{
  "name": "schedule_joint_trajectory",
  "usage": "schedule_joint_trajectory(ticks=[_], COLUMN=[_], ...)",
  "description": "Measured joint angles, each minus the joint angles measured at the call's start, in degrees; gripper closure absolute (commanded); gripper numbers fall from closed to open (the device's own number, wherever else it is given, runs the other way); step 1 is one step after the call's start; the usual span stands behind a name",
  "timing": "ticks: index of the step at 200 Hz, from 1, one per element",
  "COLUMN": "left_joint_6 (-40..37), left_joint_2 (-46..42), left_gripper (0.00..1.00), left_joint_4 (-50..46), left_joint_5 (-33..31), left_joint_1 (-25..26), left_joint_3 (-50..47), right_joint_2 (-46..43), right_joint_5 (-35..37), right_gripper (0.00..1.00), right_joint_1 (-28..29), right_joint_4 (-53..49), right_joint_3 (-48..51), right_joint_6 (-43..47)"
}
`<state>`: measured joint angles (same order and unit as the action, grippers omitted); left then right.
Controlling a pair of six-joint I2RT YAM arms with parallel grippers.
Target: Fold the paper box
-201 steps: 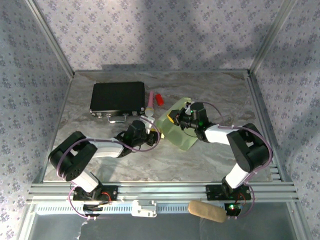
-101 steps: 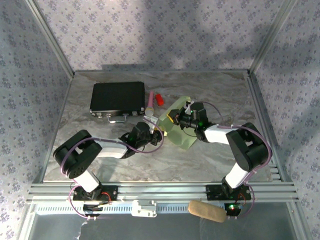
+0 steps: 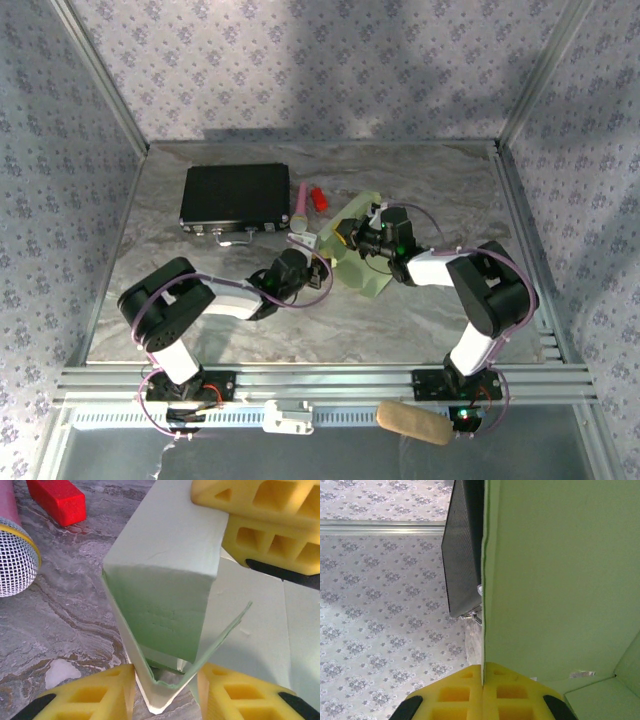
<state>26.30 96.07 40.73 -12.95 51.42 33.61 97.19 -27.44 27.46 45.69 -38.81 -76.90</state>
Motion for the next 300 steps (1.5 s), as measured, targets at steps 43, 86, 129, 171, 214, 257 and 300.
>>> schedule_joint_trajectory(ticks=[43,86,129,171,214,257,300], left_joint_6=[2.5,4.8,7.1,8.8,9.7,10.2,10.9], left_joint_2=[0.6,3.1,5.5,7.8,9.2,9.2,9.2], left_gripper=[0.65,0.66,0.71,0.76,0.86,0.94,1.00], left_joint_4=[0.1,0.2,0.2,0.4,-0.2,-2.5,-9.8], left_joint_5=[-3.6,-9.2,-15.9,-19.8,-22.0,-24.2,-27.0], left_joint_1=[1.2,3.2,5.0,5.6,5.7,6.1,6.8], left_joint_3=[1.0,3.1,5.0,7.0,8.7,9.6,13.0], right_joint_2=[0.4,0.4,0.3,0.2,0.2,0.2,-2.2], right_joint_5=[0.0,0.5,2.3,4.6,6.1,7.0,8.9], right_gripper=[1.00,1.00,1.00,1.00,1.00,1.00,0.72], right_joint_1=[0.0,0.2,0.9,1.2,1.5,1.9,2.5], right_joint_4=[1.4,2.3,4.0,5.4,6.1,6.7,4.4], right_joint_3=[0.4,0.8,1.7,2.6,2.7,3.1,3.7], right_joint_6=[-0.2,-0.8,-1.8,-3.0,-3.9,-5.4,-6.2])
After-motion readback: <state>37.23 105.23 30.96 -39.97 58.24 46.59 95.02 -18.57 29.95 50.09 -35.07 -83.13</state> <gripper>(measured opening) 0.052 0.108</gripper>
